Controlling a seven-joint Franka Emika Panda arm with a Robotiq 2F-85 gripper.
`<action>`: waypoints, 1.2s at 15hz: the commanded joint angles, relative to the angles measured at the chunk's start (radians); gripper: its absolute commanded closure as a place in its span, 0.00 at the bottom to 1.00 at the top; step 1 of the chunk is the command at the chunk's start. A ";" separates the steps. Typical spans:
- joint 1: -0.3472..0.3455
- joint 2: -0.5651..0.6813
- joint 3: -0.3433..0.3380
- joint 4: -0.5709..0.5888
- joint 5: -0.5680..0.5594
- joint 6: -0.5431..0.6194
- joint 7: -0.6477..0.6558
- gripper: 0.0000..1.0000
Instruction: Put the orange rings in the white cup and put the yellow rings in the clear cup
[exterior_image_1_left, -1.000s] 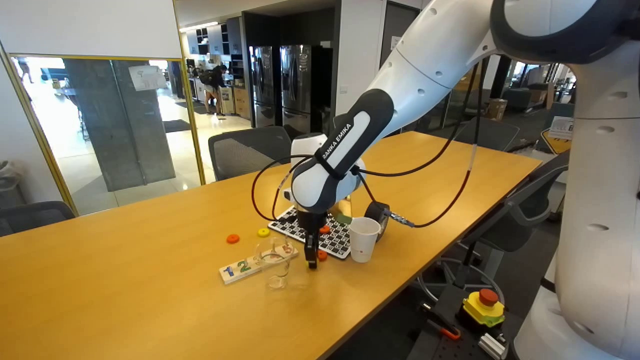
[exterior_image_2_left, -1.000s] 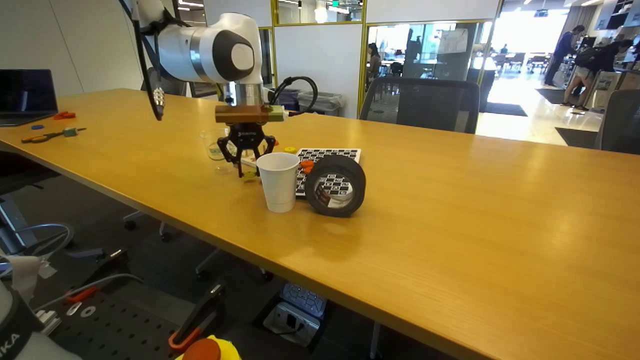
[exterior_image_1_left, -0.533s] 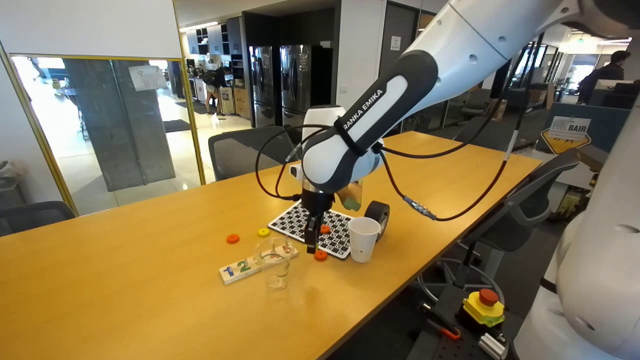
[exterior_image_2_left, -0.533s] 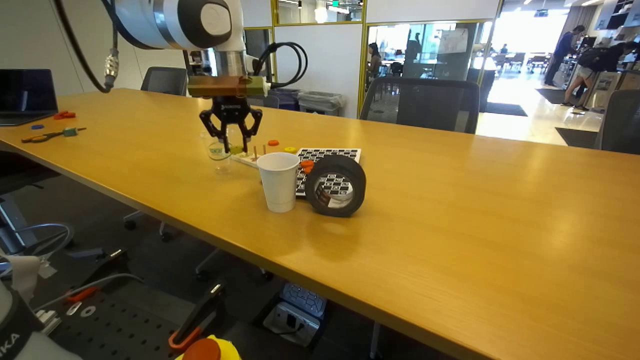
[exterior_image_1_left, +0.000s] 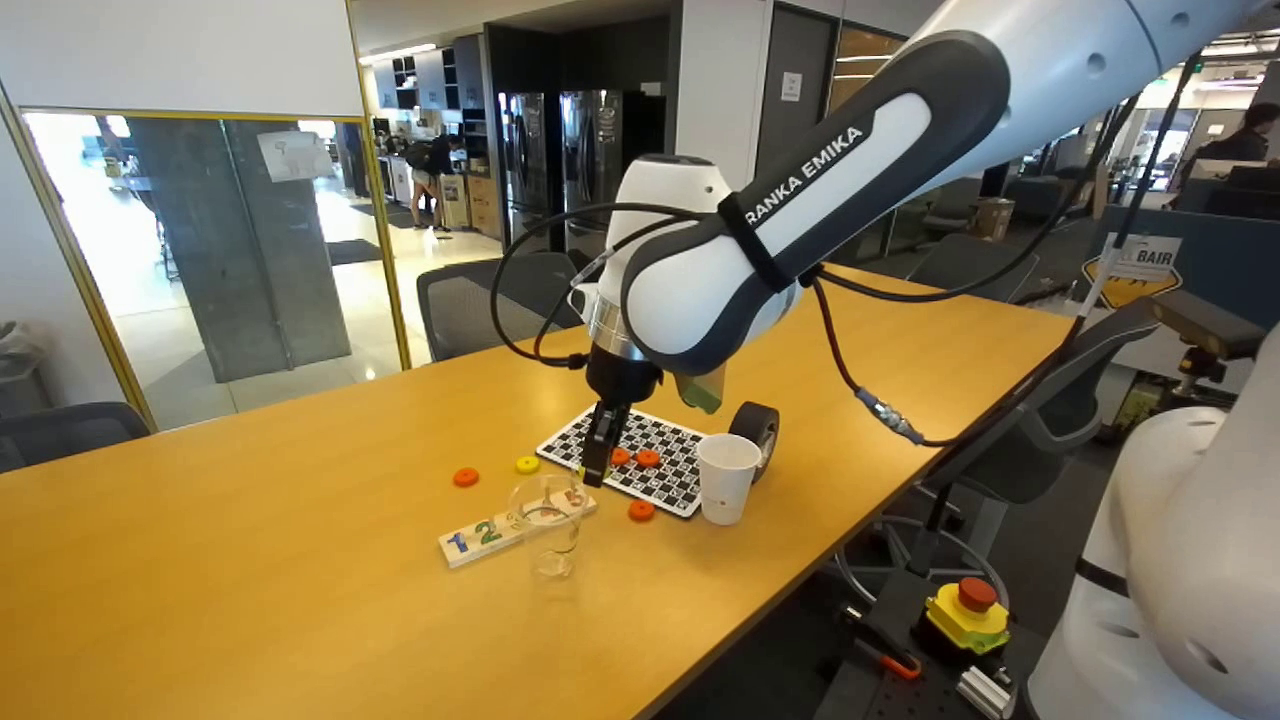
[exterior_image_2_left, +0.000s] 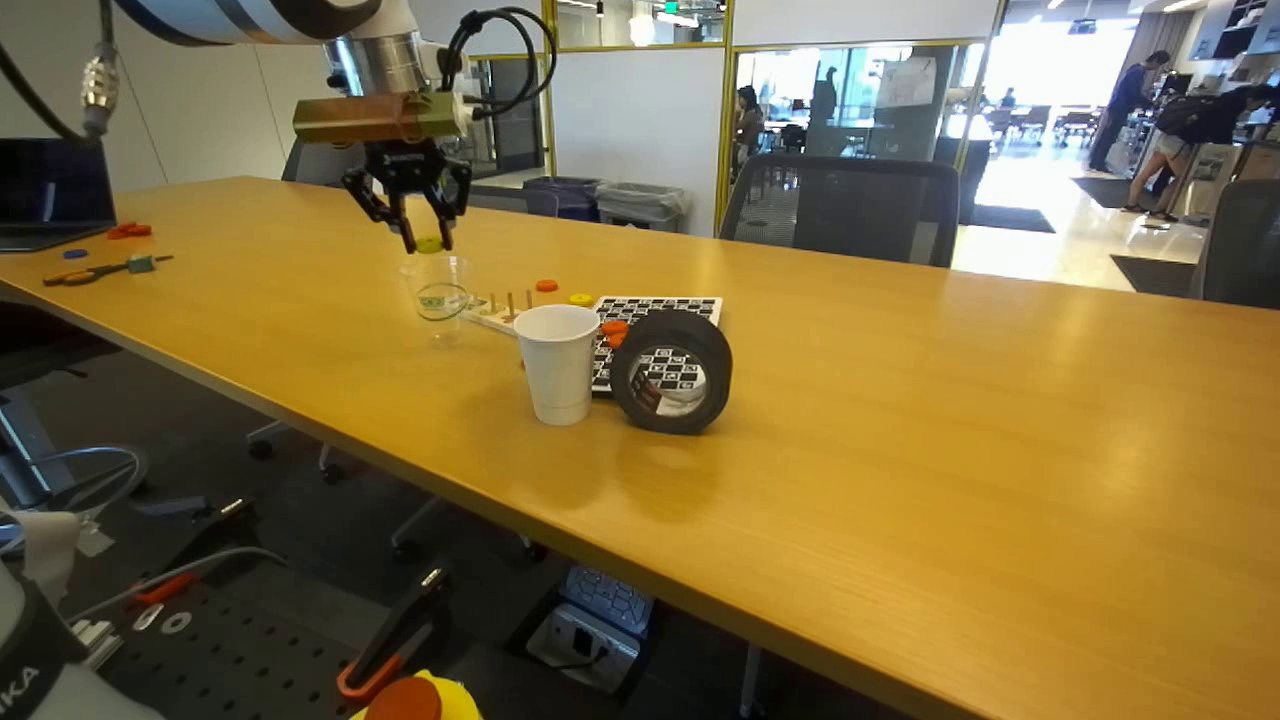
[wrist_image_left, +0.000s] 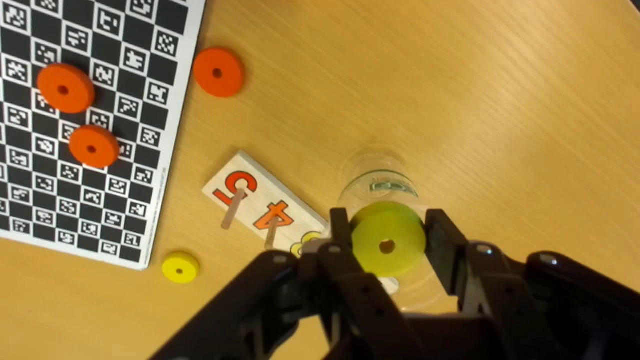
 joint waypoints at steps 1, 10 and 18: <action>0.058 -0.011 -0.024 0.001 0.056 0.064 -0.020 0.80; 0.119 0.101 -0.063 0.066 0.232 0.113 -0.174 0.80; 0.071 0.186 -0.039 0.145 0.238 0.096 -0.174 0.80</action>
